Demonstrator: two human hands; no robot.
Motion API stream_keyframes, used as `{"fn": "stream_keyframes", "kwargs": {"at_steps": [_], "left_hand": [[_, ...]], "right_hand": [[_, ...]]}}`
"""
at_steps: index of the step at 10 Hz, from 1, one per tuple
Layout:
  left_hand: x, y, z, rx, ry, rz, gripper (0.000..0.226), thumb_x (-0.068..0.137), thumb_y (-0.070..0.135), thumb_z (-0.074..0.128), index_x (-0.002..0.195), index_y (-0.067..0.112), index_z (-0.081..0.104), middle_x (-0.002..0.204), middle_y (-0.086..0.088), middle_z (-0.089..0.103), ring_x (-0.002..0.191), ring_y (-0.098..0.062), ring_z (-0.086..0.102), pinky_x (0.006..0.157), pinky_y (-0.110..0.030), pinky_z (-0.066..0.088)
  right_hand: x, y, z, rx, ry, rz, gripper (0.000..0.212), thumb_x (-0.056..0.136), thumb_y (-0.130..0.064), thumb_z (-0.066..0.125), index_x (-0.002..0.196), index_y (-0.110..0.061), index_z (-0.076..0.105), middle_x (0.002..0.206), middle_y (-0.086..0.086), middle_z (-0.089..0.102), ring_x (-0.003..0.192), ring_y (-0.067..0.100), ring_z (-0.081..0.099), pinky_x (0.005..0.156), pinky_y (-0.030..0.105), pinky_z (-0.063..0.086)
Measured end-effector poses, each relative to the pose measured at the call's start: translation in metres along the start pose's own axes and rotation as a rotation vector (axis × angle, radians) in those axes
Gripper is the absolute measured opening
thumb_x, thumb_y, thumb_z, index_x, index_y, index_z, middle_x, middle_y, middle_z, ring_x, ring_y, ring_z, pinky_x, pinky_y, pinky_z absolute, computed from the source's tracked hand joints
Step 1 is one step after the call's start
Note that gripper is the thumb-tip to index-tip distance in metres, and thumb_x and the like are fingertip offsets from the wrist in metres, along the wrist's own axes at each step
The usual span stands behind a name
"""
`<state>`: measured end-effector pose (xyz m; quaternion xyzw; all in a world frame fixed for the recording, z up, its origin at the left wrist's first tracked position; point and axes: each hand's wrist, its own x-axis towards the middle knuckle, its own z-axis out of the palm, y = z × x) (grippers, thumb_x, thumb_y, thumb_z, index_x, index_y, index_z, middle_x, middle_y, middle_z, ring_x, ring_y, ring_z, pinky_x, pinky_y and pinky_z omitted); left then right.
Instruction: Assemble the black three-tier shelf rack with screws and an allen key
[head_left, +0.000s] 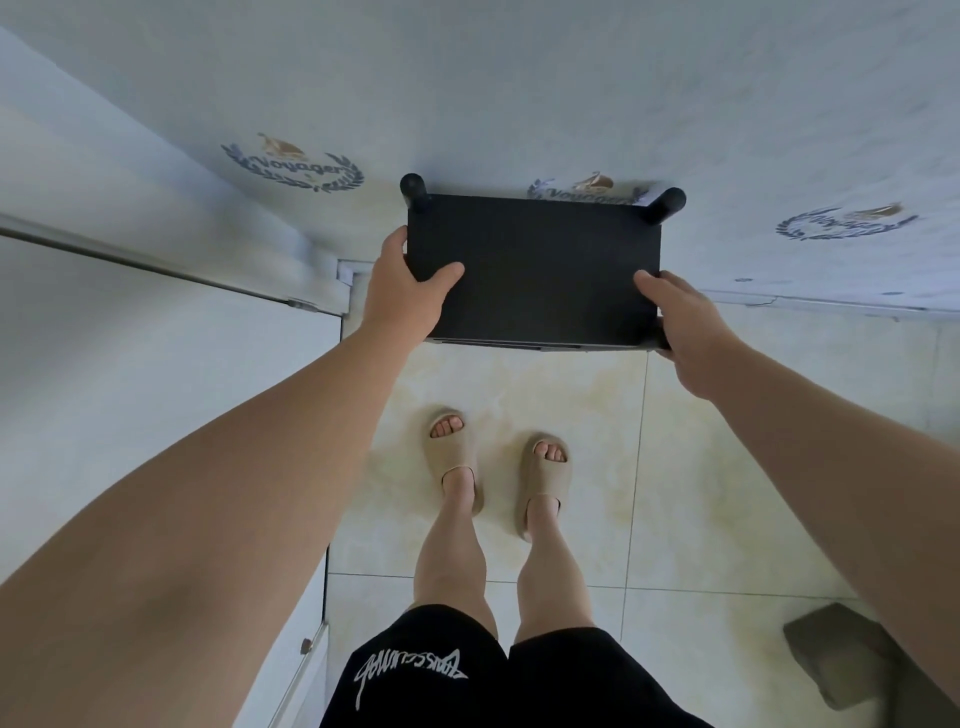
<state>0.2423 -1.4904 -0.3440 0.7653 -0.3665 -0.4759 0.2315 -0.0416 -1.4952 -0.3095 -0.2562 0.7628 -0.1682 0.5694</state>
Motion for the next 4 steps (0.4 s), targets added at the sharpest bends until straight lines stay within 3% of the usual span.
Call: {"fn": "stream_keyframes", "kwargs": {"at_steps": [1, 2, 3, 4], "left_hand": [[-0.008, 0.005, -0.005, 0.062, -0.031, 0.004, 0.070, 0.089, 0.045, 0.068, 0.148, 0.024, 0.036, 0.118, 0.013, 0.048, 0.107, -0.011, 0.050, 0.076, -0.017, 0.045], [-0.031, 0.016, -0.012, 0.241, -0.017, 0.008, 0.078, 0.089, 0.052, 0.065, 0.153, 0.025, 0.029, 0.144, -0.003, 0.043, 0.132, -0.027, 0.041, 0.103, -0.046, 0.043], [-0.062, 0.029, -0.023, 0.360, -0.059, 0.064, 0.077, 0.091, 0.055, 0.059, 0.155, 0.025, 0.027, 0.156, -0.004, 0.034, 0.143, -0.033, 0.028, 0.111, -0.055, 0.037], [-0.101, 0.045, -0.035, 0.470, -0.072, 0.198, 0.077, 0.093, 0.057, 0.054, 0.157, 0.027, 0.023, 0.164, -0.004, 0.021, 0.150, -0.032, 0.014, 0.116, -0.056, 0.028]], "right_hand": [[-0.012, 0.003, 0.000, -0.099, -0.017, -0.072, 0.016, 0.099, -0.042, 0.058, 0.111, -0.034, 0.063, 0.117, -0.013, 0.063, 0.109, 0.015, 0.061, 0.099, 0.036, 0.047], [-0.039, 0.000, 0.000, -0.262, -0.018, -0.141, 0.055, 0.100, -0.048, 0.054, 0.152, -0.039, 0.037, 0.137, -0.012, 0.053, 0.122, 0.019, 0.053, 0.098, 0.036, 0.043], [-0.070, -0.008, 0.000, -0.444, -0.012, -0.221, 0.068, 0.101, -0.051, 0.051, 0.160, -0.039, 0.021, 0.159, -0.006, 0.038, 0.143, 0.024, 0.038, 0.113, 0.048, 0.039], [-0.112, -0.015, -0.002, -0.721, 0.045, -0.392, 0.070, 0.102, -0.051, 0.047, 0.162, -0.034, 0.014, 0.168, -0.010, 0.018, 0.155, 0.022, 0.014, 0.124, 0.053, 0.018]]}}
